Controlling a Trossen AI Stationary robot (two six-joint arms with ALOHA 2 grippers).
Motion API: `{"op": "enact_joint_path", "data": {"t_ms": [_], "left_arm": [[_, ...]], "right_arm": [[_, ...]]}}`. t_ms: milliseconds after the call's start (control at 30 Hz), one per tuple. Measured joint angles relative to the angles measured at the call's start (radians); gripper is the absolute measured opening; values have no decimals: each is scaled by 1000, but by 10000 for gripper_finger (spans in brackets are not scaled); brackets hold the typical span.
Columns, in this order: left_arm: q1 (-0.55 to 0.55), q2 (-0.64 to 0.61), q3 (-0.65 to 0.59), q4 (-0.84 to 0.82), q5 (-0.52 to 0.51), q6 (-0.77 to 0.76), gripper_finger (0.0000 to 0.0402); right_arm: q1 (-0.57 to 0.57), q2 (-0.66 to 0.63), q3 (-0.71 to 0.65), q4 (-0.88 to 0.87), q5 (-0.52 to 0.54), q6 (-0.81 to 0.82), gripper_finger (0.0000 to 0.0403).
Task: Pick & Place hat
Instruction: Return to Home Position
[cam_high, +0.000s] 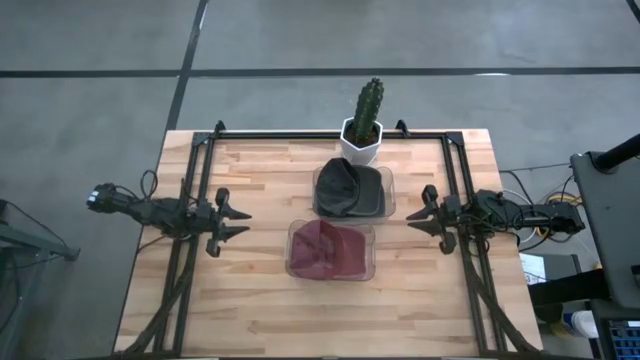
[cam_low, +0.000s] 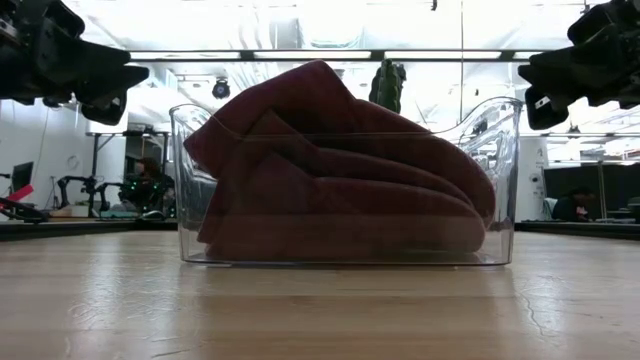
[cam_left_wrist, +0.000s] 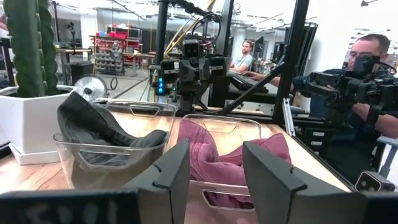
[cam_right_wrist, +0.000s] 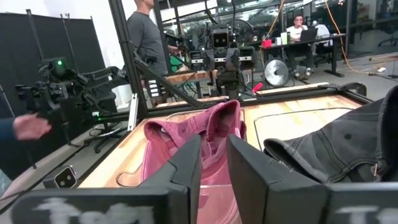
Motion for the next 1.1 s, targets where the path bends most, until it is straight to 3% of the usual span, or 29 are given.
{"op": "enact_joint_path", "data": {"t_ms": [1100], "left_arm": [[0, 0, -1, 1, -1, 0, 140]], "right_arm": [[0, 0, 0, 0, 0, 0, 81]]}}
